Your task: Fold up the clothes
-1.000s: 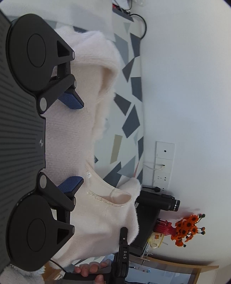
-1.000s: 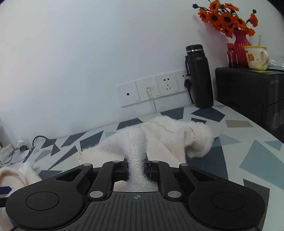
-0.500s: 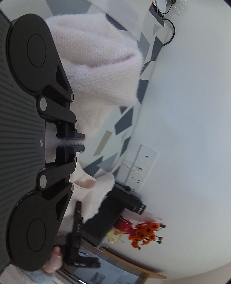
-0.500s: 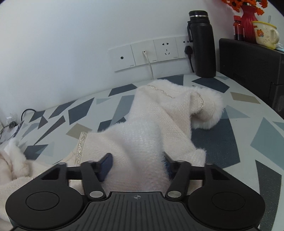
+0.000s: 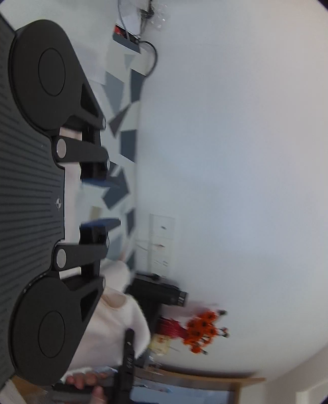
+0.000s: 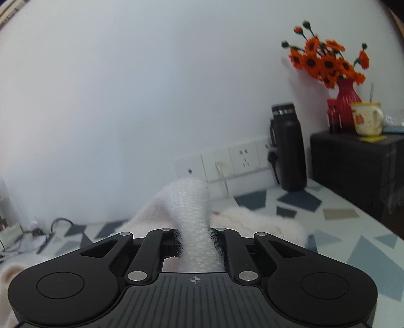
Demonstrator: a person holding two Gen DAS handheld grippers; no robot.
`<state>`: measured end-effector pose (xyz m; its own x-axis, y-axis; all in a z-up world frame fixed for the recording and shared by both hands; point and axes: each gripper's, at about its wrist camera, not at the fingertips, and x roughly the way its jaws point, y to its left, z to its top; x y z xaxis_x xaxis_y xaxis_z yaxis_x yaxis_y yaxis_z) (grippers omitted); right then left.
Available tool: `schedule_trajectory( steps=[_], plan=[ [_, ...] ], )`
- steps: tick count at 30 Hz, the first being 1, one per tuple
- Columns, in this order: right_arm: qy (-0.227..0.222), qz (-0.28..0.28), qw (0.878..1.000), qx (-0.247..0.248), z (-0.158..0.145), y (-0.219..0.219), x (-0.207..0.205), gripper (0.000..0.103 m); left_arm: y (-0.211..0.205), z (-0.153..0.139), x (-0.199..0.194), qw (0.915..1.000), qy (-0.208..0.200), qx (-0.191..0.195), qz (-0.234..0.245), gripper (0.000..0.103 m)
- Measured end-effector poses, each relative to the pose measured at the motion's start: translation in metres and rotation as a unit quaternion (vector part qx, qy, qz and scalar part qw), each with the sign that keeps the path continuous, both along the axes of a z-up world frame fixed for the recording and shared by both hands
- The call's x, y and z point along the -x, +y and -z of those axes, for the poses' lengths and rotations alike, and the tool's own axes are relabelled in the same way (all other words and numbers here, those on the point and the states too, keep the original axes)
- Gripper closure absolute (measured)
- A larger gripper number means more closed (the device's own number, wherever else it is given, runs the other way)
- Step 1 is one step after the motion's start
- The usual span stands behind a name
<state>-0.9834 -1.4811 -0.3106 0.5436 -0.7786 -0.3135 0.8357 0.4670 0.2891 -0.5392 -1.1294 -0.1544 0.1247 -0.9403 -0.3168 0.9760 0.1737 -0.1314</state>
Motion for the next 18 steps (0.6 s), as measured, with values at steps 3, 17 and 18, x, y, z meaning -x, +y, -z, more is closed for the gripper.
schedule_trajectory(
  steps=[3, 17, 18],
  plan=[
    [0.005, 0.009, 0.997, -0.083, 0.032, -0.015, 0.006, 0.094, -0.018, 0.026, -0.002, 0.9976, 0.014, -0.063, 0.026, 0.03],
    [0.121, -0.025, 0.989, -0.086, 0.061, -0.019, -0.027, 0.087, -0.028, 0.067, 0.02, 0.9969, 0.037, -0.063, 0.027, 0.092],
    [0.127, -0.026, 0.989, -0.074, 0.058, -0.017, -0.03, 0.095, -0.022, 0.059, 0.02, 0.998, 0.04, -0.042, 0.026, 0.093]
  ],
)
